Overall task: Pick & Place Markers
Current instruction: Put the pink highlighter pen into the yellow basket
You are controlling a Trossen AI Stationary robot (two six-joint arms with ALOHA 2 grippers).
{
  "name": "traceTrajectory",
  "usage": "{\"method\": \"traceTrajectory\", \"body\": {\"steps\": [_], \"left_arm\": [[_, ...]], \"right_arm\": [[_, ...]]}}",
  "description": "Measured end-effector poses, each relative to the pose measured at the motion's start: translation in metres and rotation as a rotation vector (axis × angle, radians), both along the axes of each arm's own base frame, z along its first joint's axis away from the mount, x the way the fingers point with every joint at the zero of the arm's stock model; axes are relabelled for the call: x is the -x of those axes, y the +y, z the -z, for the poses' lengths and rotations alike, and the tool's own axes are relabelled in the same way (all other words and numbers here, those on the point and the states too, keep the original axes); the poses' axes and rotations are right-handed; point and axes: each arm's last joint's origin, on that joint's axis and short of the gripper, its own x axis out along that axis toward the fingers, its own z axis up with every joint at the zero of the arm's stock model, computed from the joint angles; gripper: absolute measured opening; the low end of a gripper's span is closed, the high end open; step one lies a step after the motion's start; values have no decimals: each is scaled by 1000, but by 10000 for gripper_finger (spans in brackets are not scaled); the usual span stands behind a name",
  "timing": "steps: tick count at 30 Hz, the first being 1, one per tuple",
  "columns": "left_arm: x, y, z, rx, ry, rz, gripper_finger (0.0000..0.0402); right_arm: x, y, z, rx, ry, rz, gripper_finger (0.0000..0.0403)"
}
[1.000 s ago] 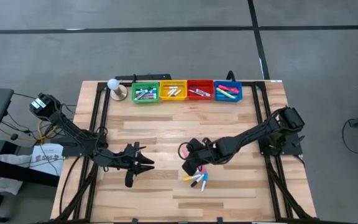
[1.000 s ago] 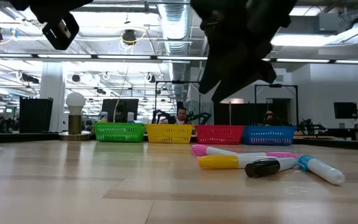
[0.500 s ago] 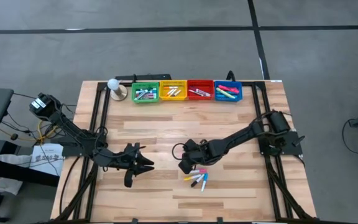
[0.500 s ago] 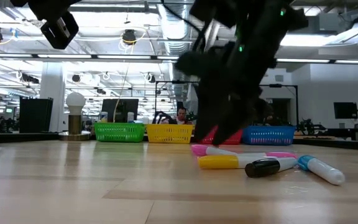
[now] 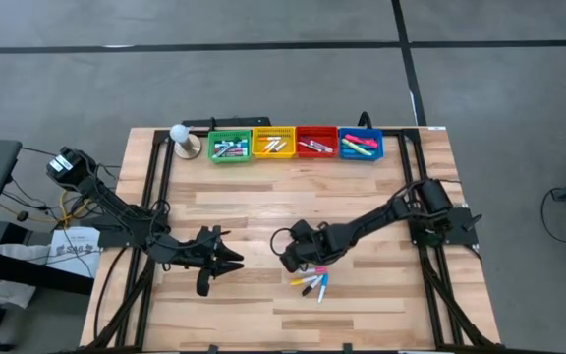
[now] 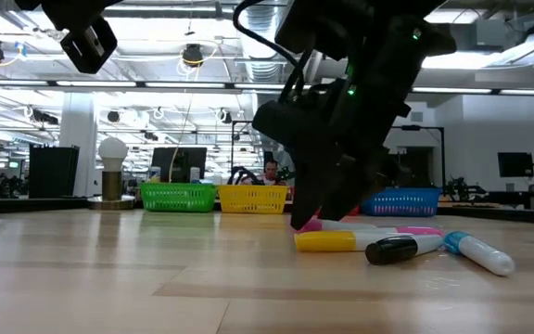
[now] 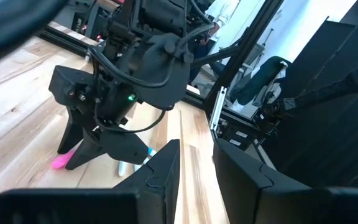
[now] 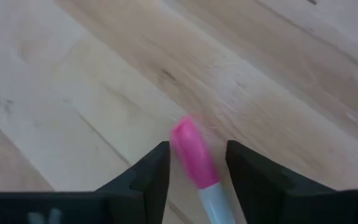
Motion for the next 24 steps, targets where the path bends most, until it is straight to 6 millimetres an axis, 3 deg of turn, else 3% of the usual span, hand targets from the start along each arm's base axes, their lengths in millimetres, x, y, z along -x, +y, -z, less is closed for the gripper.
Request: {"method": "traceTrajectory", "body": {"steps": [11, 19, 24], "left_arm": [[0, 0, 0, -2, 0, 0, 97], [0, 0, 0, -2, 0, 0, 97], [0, 0, 0, 1, 0, 0, 97]], "right_arm": [[4, 3, -14, -8, -46, 36, 25], [4, 0, -35, -65, -105, 33, 50], [2, -1, -58, -66, -213, 16, 30]]}}
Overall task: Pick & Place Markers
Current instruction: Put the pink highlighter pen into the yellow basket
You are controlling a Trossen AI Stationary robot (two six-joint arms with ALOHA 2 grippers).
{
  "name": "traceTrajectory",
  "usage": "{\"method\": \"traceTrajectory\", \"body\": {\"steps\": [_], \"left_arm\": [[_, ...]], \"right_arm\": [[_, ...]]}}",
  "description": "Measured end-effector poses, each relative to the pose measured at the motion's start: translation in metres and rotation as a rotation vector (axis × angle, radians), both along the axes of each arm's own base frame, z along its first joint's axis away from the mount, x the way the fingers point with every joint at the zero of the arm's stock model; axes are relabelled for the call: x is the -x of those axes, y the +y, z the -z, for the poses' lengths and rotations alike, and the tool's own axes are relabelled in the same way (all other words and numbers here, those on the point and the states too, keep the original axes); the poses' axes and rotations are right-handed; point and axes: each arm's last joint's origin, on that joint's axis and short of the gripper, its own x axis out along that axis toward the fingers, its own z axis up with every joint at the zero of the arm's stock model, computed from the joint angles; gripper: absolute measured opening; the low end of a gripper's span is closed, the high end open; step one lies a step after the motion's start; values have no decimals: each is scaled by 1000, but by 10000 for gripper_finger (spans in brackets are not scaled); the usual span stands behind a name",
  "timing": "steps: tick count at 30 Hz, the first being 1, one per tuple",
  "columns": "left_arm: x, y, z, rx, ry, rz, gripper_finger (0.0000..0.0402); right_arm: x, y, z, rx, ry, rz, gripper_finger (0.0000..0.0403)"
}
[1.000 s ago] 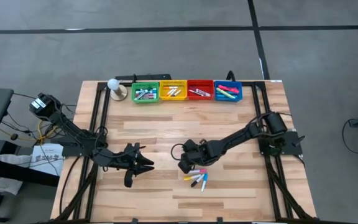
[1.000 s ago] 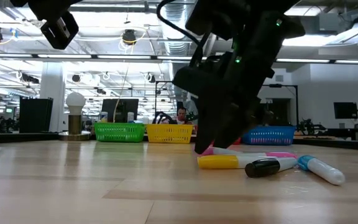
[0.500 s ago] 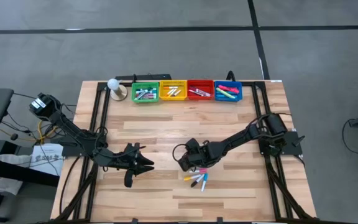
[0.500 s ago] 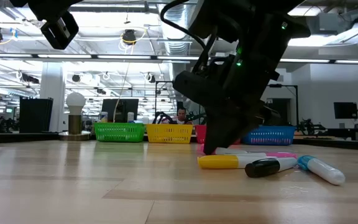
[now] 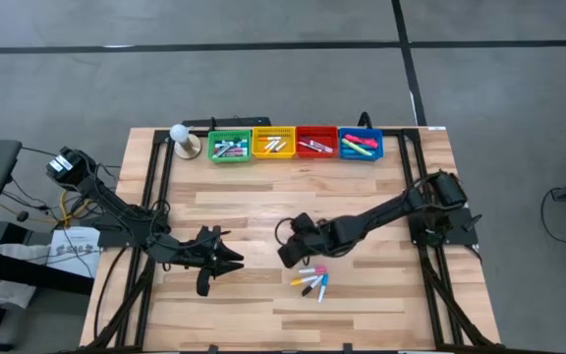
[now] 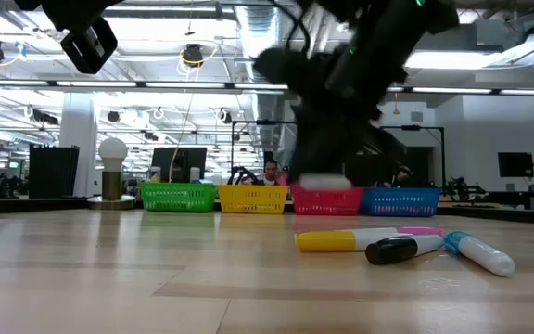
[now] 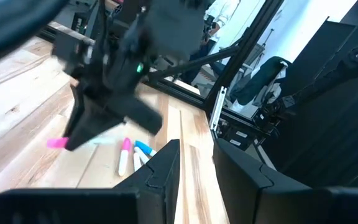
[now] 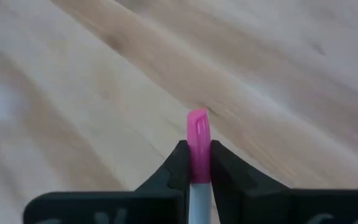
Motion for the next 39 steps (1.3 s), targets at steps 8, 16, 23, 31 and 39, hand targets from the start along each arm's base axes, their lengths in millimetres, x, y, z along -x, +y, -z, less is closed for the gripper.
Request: {"method": "traceTrajectory", "body": {"steps": [8, 16, 23, 31, 39], "left_arm": [[-4, 6, 0, 162, 18, -54, 97], [-13, 20, -1, 385, 30, -115, 97], [-17, 25, -6, 436, 5, -52, 103], [-24, 37, -7, 433, -16, -70, 160], [-30, 52, -7, 438, -25, -115, 200]], "right_arm": [[-11, 2, -51, 34, -339, -38, 39], [-20, 4, -90, 77, -641, -88, 28], [-23, -2, -94, 98, -682, -54, 42], [-25, -5, -98, 111, -715, -52, 31], [-26, -10, -98, 119, -721, -31, 39]]}}
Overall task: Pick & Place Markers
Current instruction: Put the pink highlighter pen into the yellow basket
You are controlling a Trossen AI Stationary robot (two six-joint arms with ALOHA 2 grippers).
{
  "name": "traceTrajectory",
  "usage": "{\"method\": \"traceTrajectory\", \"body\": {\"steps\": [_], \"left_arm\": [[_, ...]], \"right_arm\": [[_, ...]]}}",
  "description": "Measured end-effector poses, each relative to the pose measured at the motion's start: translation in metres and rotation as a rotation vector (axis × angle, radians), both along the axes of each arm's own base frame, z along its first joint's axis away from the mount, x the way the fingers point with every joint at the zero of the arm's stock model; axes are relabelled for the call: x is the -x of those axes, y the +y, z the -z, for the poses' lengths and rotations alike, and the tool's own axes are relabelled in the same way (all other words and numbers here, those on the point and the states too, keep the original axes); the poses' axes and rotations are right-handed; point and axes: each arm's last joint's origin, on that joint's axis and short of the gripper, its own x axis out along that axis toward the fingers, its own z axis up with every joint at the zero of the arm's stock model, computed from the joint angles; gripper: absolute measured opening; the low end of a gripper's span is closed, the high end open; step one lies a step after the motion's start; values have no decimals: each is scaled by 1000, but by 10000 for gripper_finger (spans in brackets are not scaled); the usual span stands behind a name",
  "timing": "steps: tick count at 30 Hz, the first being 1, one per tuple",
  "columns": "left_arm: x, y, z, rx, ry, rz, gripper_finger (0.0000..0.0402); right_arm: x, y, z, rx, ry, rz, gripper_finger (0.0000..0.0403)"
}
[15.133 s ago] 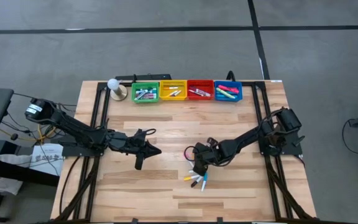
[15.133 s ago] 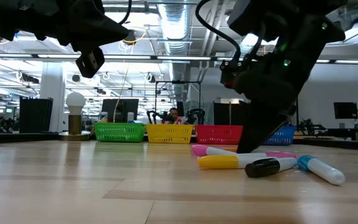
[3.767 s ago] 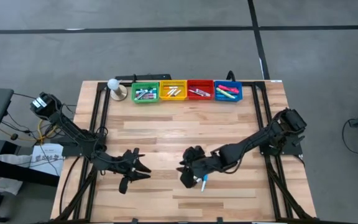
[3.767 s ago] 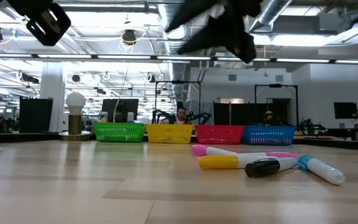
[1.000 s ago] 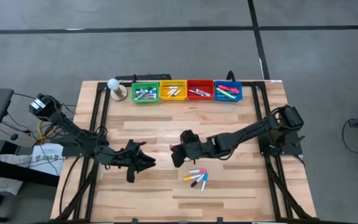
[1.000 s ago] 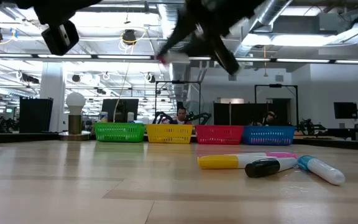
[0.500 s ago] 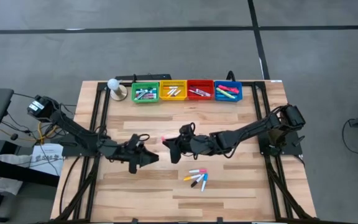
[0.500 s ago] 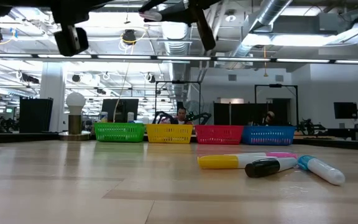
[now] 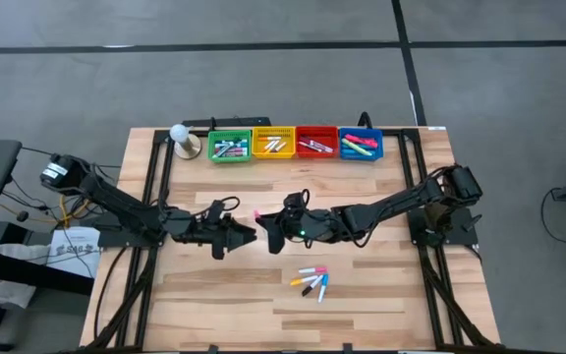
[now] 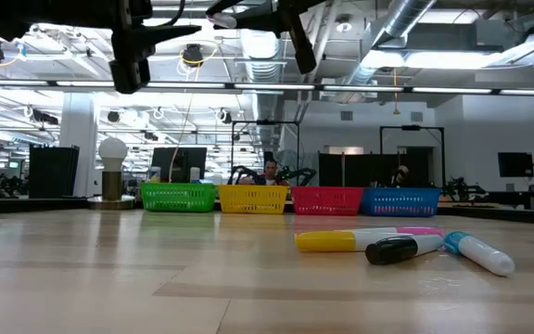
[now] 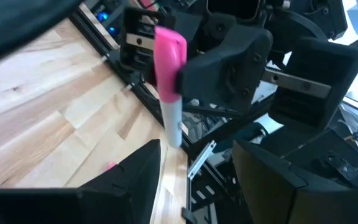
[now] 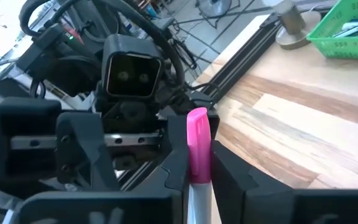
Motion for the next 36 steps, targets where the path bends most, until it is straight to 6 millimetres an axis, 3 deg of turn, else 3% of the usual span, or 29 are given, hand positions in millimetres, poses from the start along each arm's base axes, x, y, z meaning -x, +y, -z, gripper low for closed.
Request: {"method": "traceTrajectory", "body": {"steps": [12, 22, 36], "left_arm": [[-6, 11, 2, -59, 7, 5, 203], [-27, 15, 9, -68, 34, 7, 202], [-33, 32, 6, -72, 5, 5, 202]], "right_arm": [[-2, -6, -3, -16, -35, 30, 39], [-5, -13, -4, -20, -51, 46, 42], [-6, -15, -1, -10, -42, 50, 44]]}}
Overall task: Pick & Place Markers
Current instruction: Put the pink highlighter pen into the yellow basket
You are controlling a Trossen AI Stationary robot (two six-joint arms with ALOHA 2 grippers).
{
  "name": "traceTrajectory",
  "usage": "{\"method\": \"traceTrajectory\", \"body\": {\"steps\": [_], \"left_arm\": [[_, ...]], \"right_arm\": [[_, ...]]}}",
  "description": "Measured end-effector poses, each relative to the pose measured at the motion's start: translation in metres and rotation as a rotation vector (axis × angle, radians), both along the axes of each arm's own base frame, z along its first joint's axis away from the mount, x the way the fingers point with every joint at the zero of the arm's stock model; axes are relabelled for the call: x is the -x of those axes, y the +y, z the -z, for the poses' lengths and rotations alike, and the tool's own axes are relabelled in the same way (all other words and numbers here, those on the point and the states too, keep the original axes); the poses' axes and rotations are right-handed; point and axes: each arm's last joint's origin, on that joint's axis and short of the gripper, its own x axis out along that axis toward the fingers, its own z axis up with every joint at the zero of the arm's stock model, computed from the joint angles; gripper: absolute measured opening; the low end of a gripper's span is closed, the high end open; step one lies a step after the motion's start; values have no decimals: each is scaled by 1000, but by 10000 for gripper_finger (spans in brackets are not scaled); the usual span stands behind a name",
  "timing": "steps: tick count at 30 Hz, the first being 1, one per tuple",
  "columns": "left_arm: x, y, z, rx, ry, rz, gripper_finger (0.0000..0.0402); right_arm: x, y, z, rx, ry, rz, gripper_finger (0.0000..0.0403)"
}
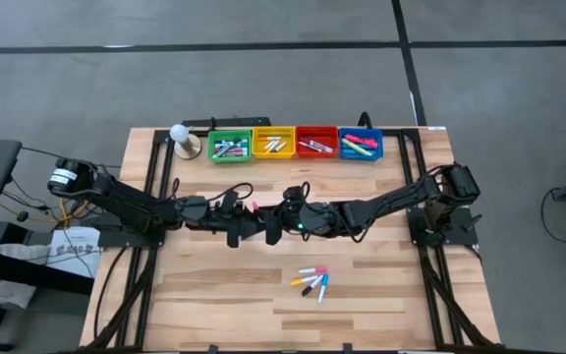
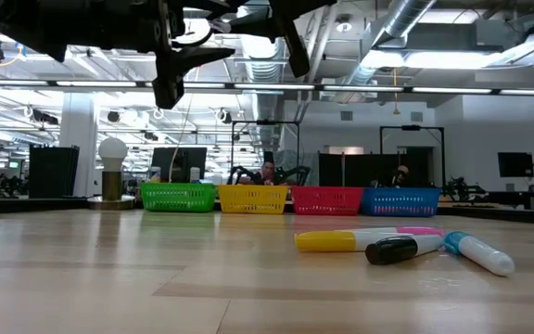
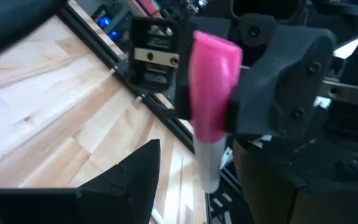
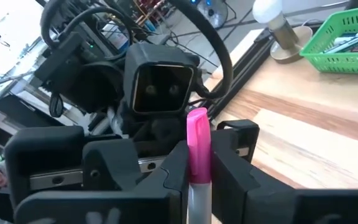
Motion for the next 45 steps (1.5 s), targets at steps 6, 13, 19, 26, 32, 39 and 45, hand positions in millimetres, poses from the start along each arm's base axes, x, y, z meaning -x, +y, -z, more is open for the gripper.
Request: {"method": "traceTrajectory", "body": {"steps": [6, 13, 19, 26, 32, 39, 45], "left_arm": [[0, 0, 0, -9, -1, 9, 167], [0, 1, 0, -55, -4, 6, 59], [0, 1, 0, -53, -1, 8, 34], [0, 1, 0, -61, -1, 8, 40], [0, 1, -1, -64, -11, 13, 36], [0, 0, -1, -60, -8, 30, 37], [0, 0, -1, -57, -8, 34, 41]], "right_arm": [[-1, -4, 0, 0, 1, 9, 40], [-1, -7, 0, 0, 1, 14, 48], [-1, -6, 0, 12, 6, -21, 50], [-2, -6, 0, 9, 8, -42, 63], [-1, -4, 3, 45, 48, -97, 97], [-1, -4, 3, 47, 55, -104, 165], [1, -7, -4, 41, 35, -111, 217]]}}
